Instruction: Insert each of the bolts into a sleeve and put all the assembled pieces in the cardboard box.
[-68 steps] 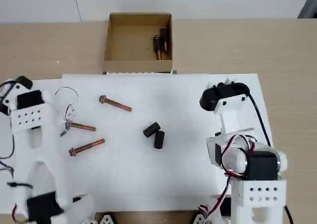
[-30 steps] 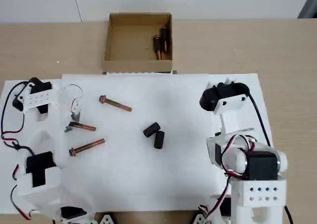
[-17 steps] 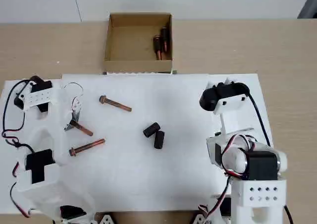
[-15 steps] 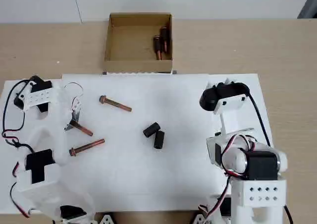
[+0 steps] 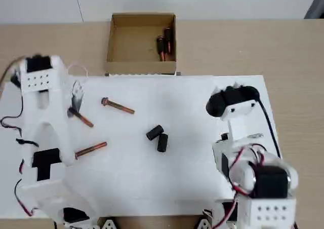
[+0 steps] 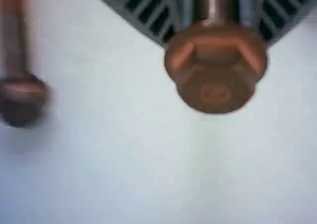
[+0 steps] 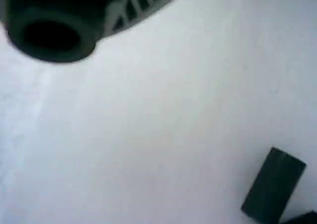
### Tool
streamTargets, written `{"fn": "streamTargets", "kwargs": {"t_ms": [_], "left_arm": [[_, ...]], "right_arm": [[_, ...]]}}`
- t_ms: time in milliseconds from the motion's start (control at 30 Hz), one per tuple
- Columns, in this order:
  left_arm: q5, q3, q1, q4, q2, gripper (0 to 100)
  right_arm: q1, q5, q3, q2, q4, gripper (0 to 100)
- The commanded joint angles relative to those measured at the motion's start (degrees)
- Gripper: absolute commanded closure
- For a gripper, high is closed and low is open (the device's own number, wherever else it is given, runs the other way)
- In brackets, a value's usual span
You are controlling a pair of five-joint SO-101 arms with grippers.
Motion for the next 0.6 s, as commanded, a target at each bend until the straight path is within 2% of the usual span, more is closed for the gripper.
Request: {"fn": "streamTargets", "kwargs": {"t_ms": [0,100,400,567], "left_arm": [[-2.2,-9.9,2.2,2.8,-2.2,100],[-3.2,-11.1,4.2,2.6,-9.7,100],[-8.2,-7.2,17.9,2.1,-30.8,100],[-11.4,-0.7,19.5,-0.7,-39.4,100]], "right_arm": [[0.2,0.4,-3.2,-3.2,0.0,99.5],[0.2,0.4,-3.1,-5.3,0.7,99.5],[0.3,0.3,-3.0,-10.8,2.2,99.5],[0.3,-0.1,-1.7,-13.4,1.5,99.5]]}}
